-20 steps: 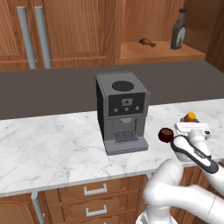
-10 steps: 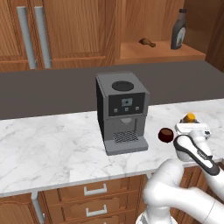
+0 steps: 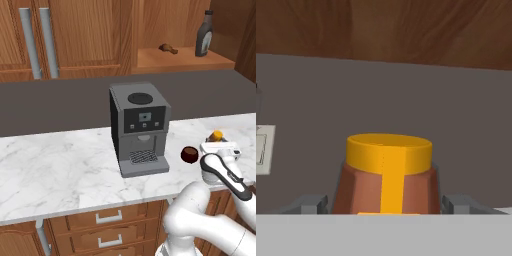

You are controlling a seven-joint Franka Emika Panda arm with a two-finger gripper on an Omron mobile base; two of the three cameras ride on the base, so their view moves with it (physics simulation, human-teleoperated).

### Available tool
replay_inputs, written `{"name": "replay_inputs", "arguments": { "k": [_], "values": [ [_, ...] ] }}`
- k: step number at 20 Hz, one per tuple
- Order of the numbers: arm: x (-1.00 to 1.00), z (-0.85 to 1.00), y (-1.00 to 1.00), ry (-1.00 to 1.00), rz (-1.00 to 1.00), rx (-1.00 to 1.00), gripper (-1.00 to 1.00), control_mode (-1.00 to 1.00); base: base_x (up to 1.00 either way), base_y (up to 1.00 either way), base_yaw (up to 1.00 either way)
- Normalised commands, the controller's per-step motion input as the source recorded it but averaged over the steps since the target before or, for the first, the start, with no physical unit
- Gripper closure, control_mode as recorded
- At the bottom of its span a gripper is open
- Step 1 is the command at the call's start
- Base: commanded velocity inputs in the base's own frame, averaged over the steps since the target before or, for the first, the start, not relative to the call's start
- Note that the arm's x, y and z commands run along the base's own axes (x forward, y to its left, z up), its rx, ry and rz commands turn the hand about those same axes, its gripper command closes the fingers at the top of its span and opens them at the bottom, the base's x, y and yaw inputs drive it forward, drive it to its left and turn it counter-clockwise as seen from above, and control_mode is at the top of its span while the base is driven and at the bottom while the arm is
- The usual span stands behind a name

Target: Pick the syrup bottle and honey bottle from the cabinet and place them next to the mug.

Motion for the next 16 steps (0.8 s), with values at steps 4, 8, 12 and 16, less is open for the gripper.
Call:
{"name": "replay_inputs", "arguments": {
  "k": [4,8,12,16],
  "values": [
    [0.0,-1.0,0.19,0.0,0.0,-0.11,1.0,-1.0,0.0,0.0,0.0],
    [0.03,-0.86,0.31,0.0,0.0,-0.12,-1.0,-1.0,0.0,0.0,0.0],
    [0.01,-0.66,0.1,0.0,0.0,-0.09,-1.0,-1.0,0.0,0.0,0.0],
    [0.0,-0.38,0.0,0.0,0.0,-0.04,-1.0,-1.0,0.0,0.0,0.0]
  ]
}}
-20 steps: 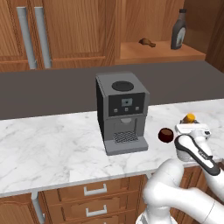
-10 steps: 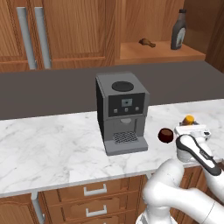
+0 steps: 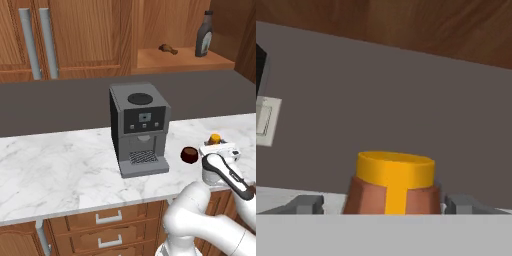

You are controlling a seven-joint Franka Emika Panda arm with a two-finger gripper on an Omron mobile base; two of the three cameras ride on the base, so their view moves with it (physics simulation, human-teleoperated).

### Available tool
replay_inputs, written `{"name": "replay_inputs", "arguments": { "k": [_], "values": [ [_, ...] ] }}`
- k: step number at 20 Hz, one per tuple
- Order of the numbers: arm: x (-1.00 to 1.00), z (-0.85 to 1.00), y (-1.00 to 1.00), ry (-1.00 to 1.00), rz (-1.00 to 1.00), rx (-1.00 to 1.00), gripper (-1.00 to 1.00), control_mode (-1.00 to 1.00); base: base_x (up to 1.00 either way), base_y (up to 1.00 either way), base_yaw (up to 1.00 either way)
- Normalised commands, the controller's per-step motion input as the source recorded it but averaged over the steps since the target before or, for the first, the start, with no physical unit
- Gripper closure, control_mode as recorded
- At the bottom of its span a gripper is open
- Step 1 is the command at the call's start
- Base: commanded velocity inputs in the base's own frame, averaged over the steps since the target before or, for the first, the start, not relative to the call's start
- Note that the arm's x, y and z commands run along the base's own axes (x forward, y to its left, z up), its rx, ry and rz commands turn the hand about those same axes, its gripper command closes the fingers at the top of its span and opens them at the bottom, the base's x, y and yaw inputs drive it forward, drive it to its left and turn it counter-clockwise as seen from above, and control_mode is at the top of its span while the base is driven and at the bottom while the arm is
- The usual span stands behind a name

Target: Pick the syrup bottle and honey bottle from the cabinet and place them next to the mug.

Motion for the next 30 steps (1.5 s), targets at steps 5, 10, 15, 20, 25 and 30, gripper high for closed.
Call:
{"name": "replay_inputs", "arguments": {
  "k": [5,10,15,20,25,30],
  "values": [
    [-0.24,0.01,0.0,-0.09,0.0,0.0,-1.0,-1.0,0.0,0.0,0.0],
    [-0.4,0.37,0.0,-0.21,0.0,0.0,-1.0,-1.0,0.0,0.0,0.0],
    [-0.32,0.72,0.0,-0.28,0.0,0.0,-1.0,-1.0,0.0,0.0,0.0],
    [-0.18,0.82,0.05,-0.18,0.0,0.0,-1.0,-1.0,0.0,0.0,0.0],
    [-0.46,0.81,0.27,-0.11,0.0,0.0,-1.0,-1.0,0.0,0.0,0.0],
    [-0.52,0.85,0.53,-0.12,0.0,0.0,-1.0,-1.0,0.0,0.0,0.0]
  ]
}}
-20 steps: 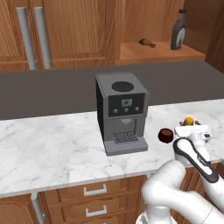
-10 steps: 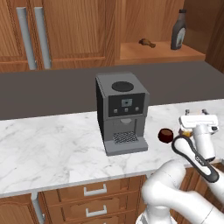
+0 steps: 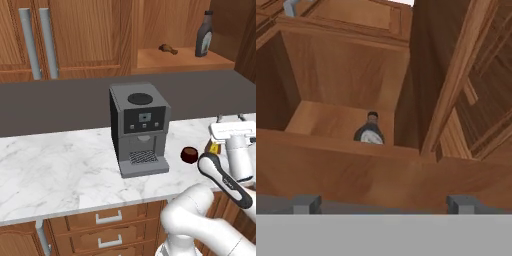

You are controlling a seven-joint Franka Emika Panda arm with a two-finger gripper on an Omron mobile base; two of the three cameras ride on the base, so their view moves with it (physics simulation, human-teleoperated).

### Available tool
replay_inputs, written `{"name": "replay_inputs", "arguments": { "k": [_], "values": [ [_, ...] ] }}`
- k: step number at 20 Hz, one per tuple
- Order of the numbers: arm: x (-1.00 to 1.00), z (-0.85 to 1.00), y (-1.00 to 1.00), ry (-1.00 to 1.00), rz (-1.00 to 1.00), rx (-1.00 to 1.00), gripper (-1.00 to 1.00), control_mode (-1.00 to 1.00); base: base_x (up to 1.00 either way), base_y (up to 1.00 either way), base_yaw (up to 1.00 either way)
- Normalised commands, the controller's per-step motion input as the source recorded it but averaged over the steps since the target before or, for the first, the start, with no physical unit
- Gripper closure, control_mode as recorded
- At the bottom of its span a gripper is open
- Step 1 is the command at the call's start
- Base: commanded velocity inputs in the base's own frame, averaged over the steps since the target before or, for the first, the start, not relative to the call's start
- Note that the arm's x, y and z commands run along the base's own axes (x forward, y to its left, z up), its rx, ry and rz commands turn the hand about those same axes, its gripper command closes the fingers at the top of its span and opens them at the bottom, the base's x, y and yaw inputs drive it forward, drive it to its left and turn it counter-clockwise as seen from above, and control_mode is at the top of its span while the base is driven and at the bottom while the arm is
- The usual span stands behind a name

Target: Pick the syrup bottle and honey bottle from the cabinet and place them next to the mug.

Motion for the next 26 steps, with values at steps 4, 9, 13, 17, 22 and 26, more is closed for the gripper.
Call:
{"name": "replay_inputs", "arguments": {
  "k": [4,9,13,17,22,26],
  "values": [
    [-0.5,0.99,0.66,-0.1,0.01,0.0,-1.0,-1.0,0.0,0.0,0.0],
    [-0.44,1.0,0.55,-0.04,0.02,0.0,-1.0,-1.0,0.0,0.0,0.0],
    [-0.38,0.99,0.51,0.0,0.03,0.0,-1.0,-1.0,0.0,0.0,0.0],
    [-0.46,0.96,0.42,0.0,0.02,0.0,-1.0,-1.0,0.0,0.0,0.0],
    [0.01,0.16,0.09,0.0,0.0,0.0,-1.0,-1.0,0.0,0.0,0.0],
    [0.15,0.95,0.0,0.0,0.0,0.0,-1.0,-1.0,0.0,0.0,0.0]
  ]
}}
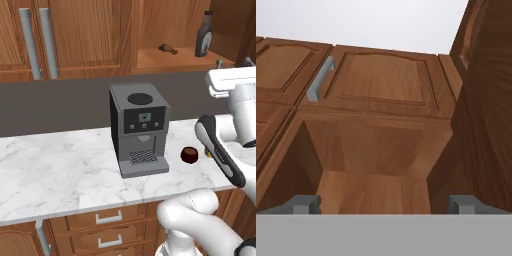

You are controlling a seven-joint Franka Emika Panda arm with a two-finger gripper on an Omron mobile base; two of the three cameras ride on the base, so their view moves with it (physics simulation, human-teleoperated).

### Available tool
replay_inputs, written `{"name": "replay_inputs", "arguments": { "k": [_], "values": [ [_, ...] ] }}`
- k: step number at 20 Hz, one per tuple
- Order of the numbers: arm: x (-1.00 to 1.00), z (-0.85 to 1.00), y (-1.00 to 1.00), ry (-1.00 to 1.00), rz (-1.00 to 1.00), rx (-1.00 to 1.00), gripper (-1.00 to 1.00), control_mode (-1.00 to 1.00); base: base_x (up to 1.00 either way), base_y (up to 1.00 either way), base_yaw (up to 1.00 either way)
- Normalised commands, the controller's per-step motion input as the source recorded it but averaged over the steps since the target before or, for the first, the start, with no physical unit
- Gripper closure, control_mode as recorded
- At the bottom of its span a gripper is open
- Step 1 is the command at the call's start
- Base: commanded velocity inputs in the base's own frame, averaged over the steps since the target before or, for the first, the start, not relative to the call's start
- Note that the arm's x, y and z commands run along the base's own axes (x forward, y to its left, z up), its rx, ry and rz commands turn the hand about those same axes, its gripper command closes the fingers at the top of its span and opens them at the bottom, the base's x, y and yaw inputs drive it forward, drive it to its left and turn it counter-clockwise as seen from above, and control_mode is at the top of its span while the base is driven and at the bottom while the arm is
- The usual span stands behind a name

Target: Pick the syrup bottle and honey bottle from the cabinet and place them next to the mug.

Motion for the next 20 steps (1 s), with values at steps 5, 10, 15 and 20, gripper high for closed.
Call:
{"name": "replay_inputs", "arguments": {
  "k": [5,10,15,20],
  "values": [
    [0.01,0.75,0.0,0.0,0.0,0.0,-1.0,-1.0,0.0,0.0,0.0],
    [0.0,0.19,0.0,0.13,0.0,0.0,-1.0,-1.0,0.0,0.0,0.0],
    [0.0,0.11,-0.07,0.15,0.0,0.0,-1.0,-1.0,0.0,0.0,0.0],
    [0.03,0.23,-0.14,0.29,0.0,0.01,-1.0,-1.0,0.0,0.0,0.0]
  ]
}}
